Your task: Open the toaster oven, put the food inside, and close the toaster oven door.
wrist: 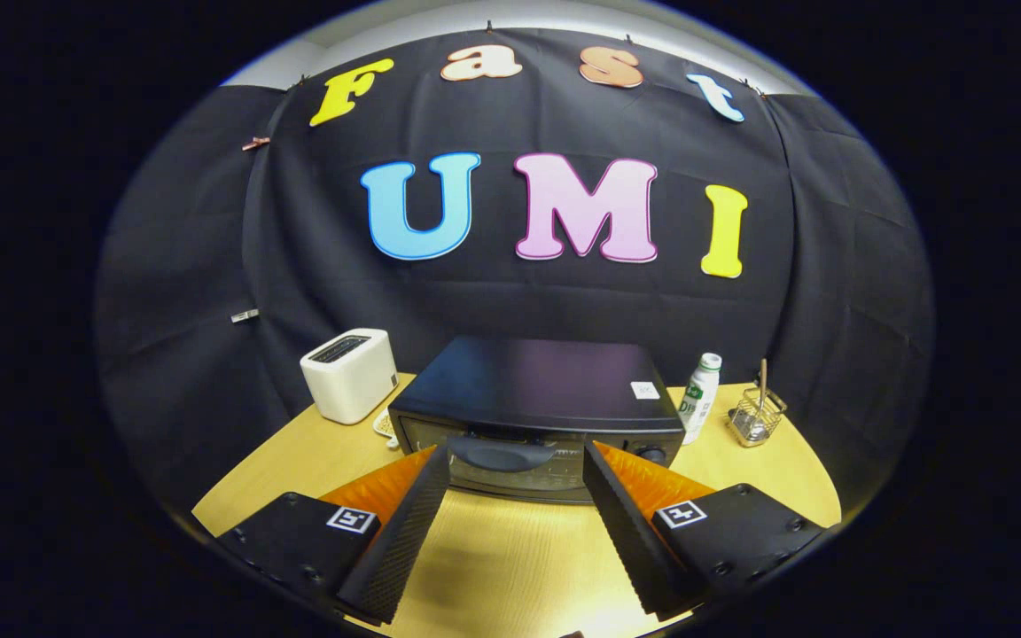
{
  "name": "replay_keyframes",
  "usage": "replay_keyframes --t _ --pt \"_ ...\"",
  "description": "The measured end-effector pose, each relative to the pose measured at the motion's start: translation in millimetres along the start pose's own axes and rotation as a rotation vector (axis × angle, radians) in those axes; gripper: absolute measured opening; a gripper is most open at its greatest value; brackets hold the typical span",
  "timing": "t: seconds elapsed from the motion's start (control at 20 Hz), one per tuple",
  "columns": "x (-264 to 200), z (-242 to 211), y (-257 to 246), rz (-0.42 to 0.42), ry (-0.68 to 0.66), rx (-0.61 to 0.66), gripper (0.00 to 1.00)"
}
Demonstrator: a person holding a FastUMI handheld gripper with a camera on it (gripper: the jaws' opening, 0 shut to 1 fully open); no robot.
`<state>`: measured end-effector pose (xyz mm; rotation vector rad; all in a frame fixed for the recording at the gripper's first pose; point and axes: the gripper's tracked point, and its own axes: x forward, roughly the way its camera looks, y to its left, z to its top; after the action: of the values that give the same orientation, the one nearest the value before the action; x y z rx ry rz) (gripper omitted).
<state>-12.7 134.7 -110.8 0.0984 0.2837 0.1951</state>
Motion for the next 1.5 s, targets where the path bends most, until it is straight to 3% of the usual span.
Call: replay_keyframes --t 0.05,0.1,0.95,1.5 --pt "-5 8 -6 -0.003 -0.018 0.001 0.99" --pt "25 21 -25 -0.008 -0.037 0.002 0.98" --pt "-6 136 -102 -0.031 -0.214 -0.045 0.98" --pt "-19 159 -172 -0.045 -0.252 -0.038 0.98"
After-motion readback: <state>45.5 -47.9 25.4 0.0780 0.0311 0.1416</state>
